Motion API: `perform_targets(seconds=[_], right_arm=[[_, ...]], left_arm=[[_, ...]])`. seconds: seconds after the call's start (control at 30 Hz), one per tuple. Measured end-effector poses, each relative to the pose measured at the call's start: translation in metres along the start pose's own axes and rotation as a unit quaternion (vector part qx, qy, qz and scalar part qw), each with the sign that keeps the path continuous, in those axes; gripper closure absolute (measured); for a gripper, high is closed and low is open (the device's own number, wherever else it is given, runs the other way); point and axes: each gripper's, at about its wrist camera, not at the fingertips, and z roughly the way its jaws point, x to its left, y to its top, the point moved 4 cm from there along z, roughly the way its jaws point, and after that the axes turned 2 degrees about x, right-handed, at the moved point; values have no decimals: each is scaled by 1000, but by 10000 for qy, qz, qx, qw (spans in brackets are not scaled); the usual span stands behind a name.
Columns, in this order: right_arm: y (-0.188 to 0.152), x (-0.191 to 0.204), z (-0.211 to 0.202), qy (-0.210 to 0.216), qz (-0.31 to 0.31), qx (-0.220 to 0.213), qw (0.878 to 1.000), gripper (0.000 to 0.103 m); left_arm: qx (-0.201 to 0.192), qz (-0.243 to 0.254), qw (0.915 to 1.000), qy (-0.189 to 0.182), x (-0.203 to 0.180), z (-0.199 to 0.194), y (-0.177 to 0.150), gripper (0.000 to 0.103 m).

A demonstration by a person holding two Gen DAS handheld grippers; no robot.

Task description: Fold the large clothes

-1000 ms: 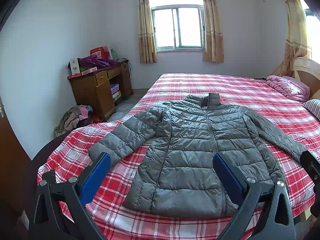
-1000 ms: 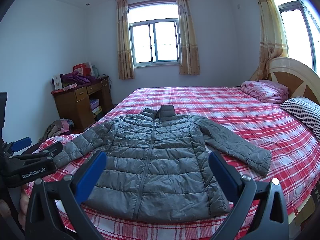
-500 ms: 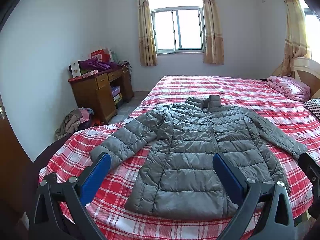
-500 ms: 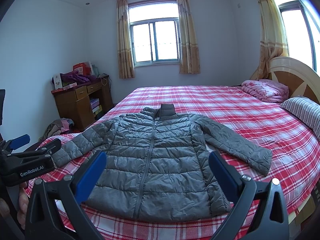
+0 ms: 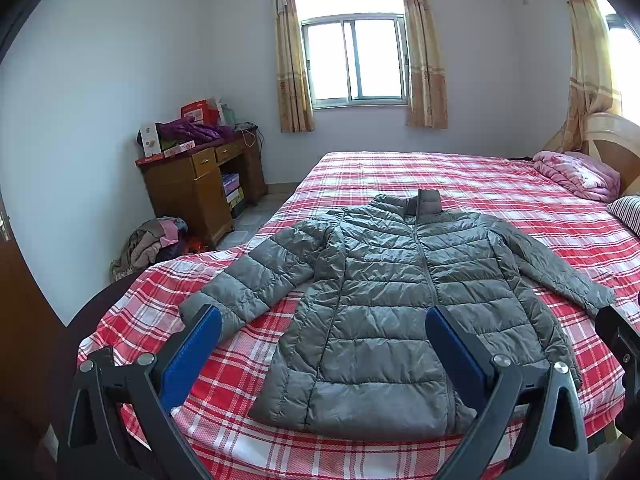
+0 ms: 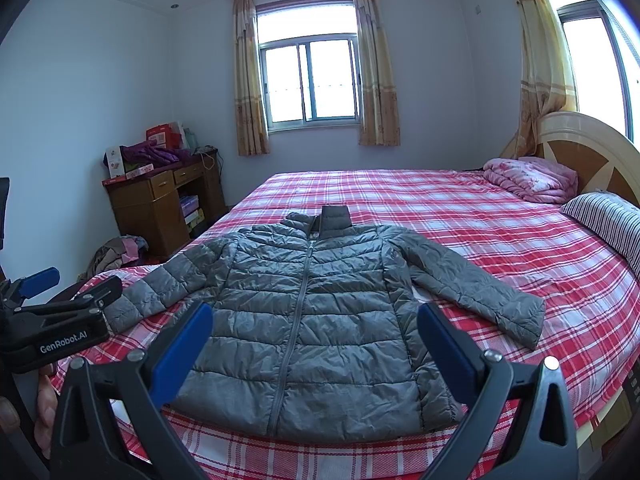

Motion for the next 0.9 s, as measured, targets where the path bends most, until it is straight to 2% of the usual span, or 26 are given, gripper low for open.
perform_targets(seconds=[0.9], right_arm=[[-1, 1, 1, 4, 2, 17, 10000, 0]], left_arm=[[6, 31, 10000, -1, -3, 1, 2, 1]])
